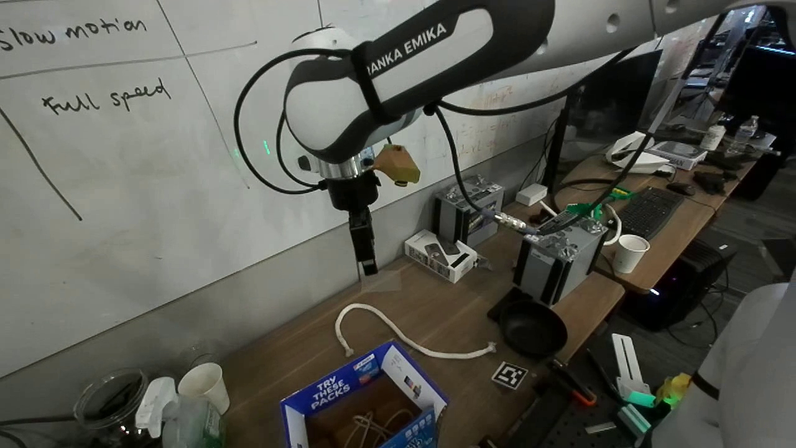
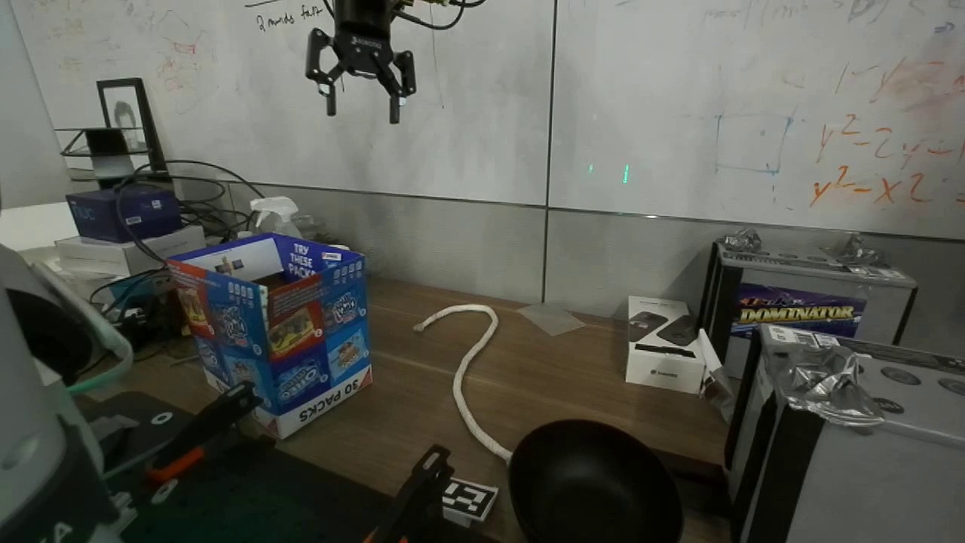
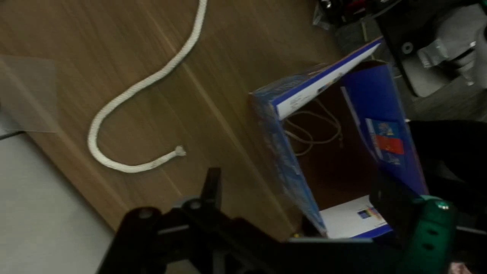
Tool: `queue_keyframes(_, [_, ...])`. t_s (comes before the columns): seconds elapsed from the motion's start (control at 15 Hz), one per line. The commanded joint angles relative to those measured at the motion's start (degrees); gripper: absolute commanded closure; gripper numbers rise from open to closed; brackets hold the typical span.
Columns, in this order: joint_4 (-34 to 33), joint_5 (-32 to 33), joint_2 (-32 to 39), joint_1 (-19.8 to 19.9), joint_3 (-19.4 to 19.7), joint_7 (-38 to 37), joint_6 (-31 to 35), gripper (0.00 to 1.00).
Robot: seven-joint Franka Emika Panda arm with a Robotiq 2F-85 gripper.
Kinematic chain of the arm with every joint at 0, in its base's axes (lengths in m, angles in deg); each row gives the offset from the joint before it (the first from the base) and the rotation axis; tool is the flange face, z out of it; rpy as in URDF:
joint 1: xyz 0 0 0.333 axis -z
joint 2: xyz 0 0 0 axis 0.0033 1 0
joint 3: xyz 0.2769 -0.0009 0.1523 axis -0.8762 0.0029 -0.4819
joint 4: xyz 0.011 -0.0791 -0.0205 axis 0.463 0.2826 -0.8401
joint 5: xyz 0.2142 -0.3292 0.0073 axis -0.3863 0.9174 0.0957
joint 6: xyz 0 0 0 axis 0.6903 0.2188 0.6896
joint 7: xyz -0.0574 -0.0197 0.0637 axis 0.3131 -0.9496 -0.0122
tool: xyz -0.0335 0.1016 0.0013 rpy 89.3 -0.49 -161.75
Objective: Pick the white ropes and put them in the carton box
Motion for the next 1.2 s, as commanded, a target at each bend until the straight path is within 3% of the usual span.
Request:
queue_keyframes(0.0, [0.6,0.9,3.7,1.9,1.7,-6.3,10.7,0.00])
queue_keyframes(0.27, [5.1,0.6,6.8,3.5,2.5,-14.1,25.6,0.00])
queue_keyframes(0.53, [7.8,6.0,12.9,3.5,3.9,-23.6,39.4,0.00])
queue_keyframes(0.8, [6.4,17.3,21.8,1.3,8.1,-34.4,43.9,0.00])
queue_keyframes(1.13, [2.6,23.8,31.1,-1.5,13.6,-42.6,45.1,0.00])
